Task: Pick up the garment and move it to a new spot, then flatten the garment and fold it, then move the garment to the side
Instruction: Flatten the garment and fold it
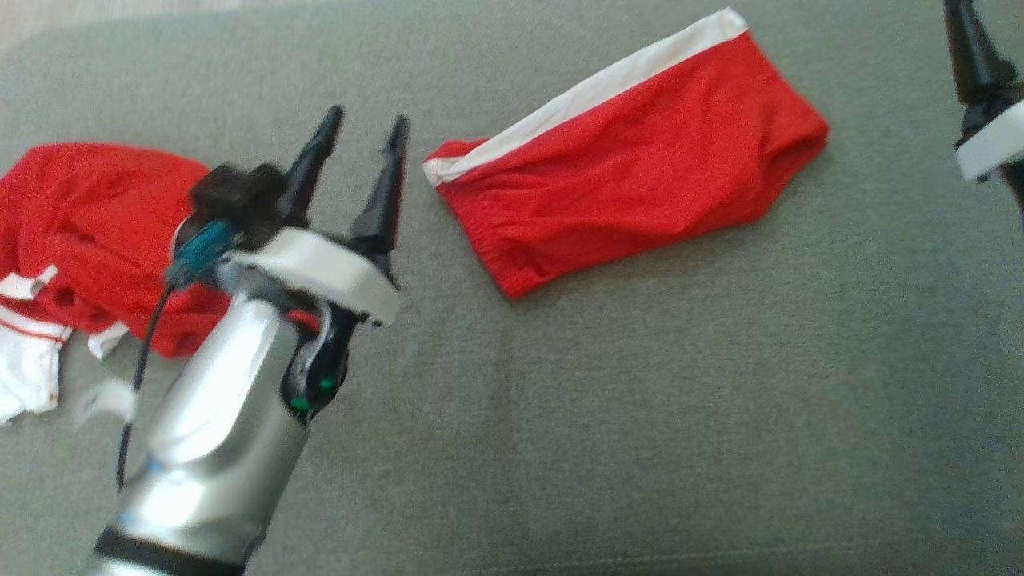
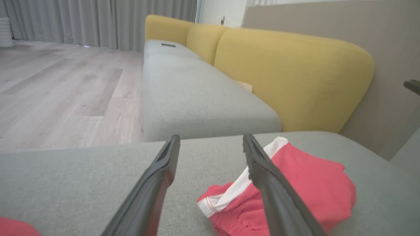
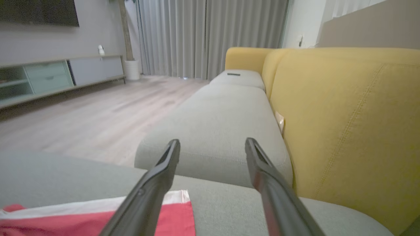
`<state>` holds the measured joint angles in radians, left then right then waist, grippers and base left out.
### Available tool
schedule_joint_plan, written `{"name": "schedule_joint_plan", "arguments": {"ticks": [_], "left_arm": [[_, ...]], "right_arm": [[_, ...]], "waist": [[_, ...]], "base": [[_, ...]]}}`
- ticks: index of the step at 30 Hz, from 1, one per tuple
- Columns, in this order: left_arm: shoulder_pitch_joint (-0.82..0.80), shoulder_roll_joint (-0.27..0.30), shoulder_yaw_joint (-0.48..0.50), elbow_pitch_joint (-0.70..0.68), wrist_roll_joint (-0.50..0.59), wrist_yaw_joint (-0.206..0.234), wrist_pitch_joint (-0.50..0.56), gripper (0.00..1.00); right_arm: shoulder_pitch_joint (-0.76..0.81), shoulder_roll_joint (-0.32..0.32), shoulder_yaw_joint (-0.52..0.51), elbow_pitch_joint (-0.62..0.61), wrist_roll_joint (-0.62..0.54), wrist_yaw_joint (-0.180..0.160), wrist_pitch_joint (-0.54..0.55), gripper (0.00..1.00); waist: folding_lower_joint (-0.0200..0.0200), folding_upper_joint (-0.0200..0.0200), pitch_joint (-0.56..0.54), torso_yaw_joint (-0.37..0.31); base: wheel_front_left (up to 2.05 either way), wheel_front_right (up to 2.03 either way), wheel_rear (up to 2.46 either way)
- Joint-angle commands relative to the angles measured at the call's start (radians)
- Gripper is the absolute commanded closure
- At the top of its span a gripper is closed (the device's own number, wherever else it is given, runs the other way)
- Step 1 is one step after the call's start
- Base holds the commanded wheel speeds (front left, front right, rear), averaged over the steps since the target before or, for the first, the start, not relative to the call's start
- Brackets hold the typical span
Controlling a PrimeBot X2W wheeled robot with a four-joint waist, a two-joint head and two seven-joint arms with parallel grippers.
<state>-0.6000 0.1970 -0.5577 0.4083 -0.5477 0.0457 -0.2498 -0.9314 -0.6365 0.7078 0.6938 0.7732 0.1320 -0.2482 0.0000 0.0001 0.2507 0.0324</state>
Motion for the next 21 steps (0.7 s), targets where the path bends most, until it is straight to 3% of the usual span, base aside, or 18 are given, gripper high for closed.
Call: {"name": "schedule_joint_plan", "arguments": {"ticks": [1, 5, 9, 10, 12, 17, 21], "left_arm": [[0.015, 0.021, 0.083, -0.065, 0.019, 0.013, -0.012, 0.00], [0.099, 0.002, 0.170, -0.135, 0.053, 0.013, -0.012, 0.00], [0.214, -0.039, 0.260, -0.201, 0.104, -0.006, -0.012, 0.00], [0.265, -0.063, 0.296, -0.228, 0.134, -0.022, -0.012, 0.00], [0.315, -0.085, 0.325, -0.250, 0.167, -0.038, -0.012, 0.00], [0.420, -0.129, 0.391, -0.298, 0.225, -0.070, -0.012, 0.00], [0.481, -0.143, 0.419, -0.314, 0.243, -0.088, -0.012, 0.00]], "right_arm": [[0.047, 0.013, -0.064, -0.048, -0.020, -0.001, -0.012, 0.00], [0.152, 0.087, -0.236, -0.127, -0.071, -0.001, -0.013, 0.00], [0.333, 0.221, -0.401, -0.236, -0.181, -0.001, -0.013, 0.00], [0.417, 0.287, -0.460, -0.285, -0.246, -0.001, -0.013, 0.00], [0.495, 0.356, -0.521, -0.326, -0.294, -0.001, -0.013, 0.00], [0.639, 0.493, -0.617, -0.399, -0.385, -0.001, -0.013, 0.00], [0.696, 0.537, -0.638, -0.421, -0.431, -0.001, -0.013, 0.00]], "waist": [[0.0000, -0.0001, -0.046, -0.026], [0.0000, -0.0001, -0.076, -0.038], [0.0000, -0.0001, -0.116, -0.054], [0.0000, -0.0001, -0.132, -0.061], [0.0000, -0.0001, -0.146, -0.065], [0.0000, -0.0001, -0.168, -0.072], [0.0000, -0.0001, -0.171, -0.073]], "base": [[0.00, 0.00, 0.00], [0.00, 0.00, 0.00], [0.00, 0.00, 0.00], [0.00, 0.00, 0.00], [0.00, 0.00, 0.00], [0.00, 0.00, 0.00], [0.00, 0.00, 0.00]]}}
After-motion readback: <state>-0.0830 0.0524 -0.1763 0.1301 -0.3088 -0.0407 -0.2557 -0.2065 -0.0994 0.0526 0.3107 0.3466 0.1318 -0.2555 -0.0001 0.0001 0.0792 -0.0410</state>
